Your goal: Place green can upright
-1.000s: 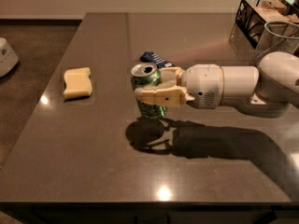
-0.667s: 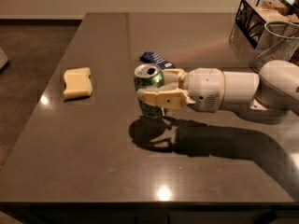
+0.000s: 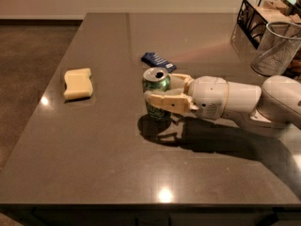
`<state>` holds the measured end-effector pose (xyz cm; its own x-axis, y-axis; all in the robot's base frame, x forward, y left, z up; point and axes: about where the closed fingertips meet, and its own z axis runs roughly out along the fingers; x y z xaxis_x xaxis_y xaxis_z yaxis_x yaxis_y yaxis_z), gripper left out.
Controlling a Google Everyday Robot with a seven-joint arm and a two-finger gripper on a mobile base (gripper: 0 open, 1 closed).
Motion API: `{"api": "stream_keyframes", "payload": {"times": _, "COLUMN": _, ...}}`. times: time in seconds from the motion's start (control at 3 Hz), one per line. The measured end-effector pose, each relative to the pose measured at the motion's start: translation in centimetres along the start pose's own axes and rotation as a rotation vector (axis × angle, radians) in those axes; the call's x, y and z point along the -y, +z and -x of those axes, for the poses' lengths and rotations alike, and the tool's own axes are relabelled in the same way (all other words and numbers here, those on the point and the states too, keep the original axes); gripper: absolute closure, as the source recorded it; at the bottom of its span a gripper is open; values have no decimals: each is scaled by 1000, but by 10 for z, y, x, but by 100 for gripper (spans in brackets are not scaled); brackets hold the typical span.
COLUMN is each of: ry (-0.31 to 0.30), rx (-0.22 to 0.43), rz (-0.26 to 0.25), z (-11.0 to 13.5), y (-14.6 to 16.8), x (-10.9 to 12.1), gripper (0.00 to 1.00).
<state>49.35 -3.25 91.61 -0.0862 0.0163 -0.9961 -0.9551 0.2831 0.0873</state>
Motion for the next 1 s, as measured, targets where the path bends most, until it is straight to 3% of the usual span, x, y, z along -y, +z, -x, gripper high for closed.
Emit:
{"api": "stream_keyframes", "payload": {"times": 0.67, "ry": 0, "rx": 2, "rz": -22, "z": -9, "y": -2, "x": 9, "gripper": 15}}
{"api": "stream_keyframes", "payload": {"times": 1.0, "ry": -2, "rx": 2, "rz": -18, "z": -9, "y": 0, "x": 7, "gripper": 0}}
